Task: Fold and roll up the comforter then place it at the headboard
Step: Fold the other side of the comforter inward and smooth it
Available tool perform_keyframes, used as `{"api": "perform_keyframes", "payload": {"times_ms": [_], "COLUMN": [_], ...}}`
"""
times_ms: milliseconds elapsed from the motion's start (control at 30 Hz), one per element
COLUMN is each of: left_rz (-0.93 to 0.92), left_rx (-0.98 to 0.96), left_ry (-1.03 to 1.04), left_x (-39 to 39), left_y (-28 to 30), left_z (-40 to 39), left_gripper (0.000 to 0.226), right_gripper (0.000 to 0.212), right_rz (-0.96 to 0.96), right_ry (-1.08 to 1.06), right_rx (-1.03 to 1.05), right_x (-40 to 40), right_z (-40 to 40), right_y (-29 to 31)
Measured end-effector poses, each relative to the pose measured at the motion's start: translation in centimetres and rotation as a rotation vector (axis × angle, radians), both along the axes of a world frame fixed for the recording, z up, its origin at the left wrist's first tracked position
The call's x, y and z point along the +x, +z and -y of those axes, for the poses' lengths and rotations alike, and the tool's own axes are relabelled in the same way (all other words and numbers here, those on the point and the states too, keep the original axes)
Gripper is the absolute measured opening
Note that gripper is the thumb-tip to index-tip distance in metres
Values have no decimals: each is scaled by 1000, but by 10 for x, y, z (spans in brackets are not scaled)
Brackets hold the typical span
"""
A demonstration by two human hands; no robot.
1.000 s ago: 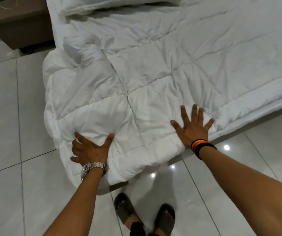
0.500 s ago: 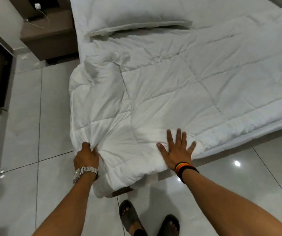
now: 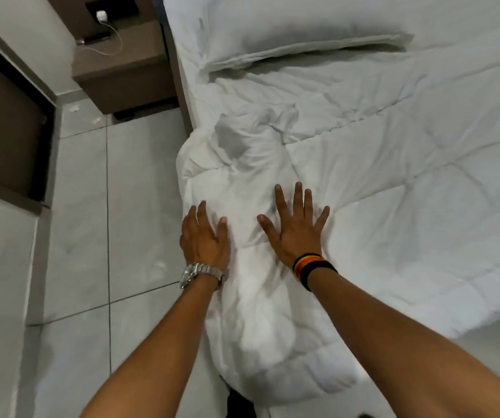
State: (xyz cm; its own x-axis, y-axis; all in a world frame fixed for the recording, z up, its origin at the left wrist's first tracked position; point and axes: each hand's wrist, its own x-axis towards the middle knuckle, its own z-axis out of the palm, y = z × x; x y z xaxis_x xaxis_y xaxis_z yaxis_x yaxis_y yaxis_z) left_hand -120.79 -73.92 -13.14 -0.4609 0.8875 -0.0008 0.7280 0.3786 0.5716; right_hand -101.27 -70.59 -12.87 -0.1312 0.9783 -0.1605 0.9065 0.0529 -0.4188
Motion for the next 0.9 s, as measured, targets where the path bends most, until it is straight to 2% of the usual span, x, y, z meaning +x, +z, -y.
{"api": "perform_keyframes", "payload": {"times_ms": [100, 233, 333, 433, 533, 633, 700, 767, 900], "left_rz": [173, 656, 884, 825, 658, 503, 443, 415, 462], "left_rx": [-103, -234, -219, -151, -112, -2, 3, -88, -202], "left_ry": [88, 232, 210, 182, 117, 114, 176, 178, 154], "left_x": [-28, -65, -76, -76, -73, -106, -139, -161, -169], "left_y": [-30, -64, -74, -79, -79, -69, -65, -61, -47], "left_z": [-49, -97, -115, -127, -136, -129, -110, -90, -95], "left_gripper": [88, 125, 129, 115, 77, 47, 45, 52, 70], "right_gripper": [80, 78, 77, 77, 77, 74, 74, 79, 79], "right_rz": [6, 94, 58, 106, 171, 75, 120, 224, 190], "right_ry": [-86, -141, -168, -174, -206, -242, -192, -135, -192], "right_rx": [-27, -1, 45, 29, -20, -19, -64, -168, -181], "right_x": [-30, -43, -46, -51, -61, -77, -84, -91, -105], "right_z": [-33, -38, -33, -36, -37, -40, -33, -21, -15], "right_y": [-22, -52, -60, -58, -56, -48, -41, -40, -27]}}
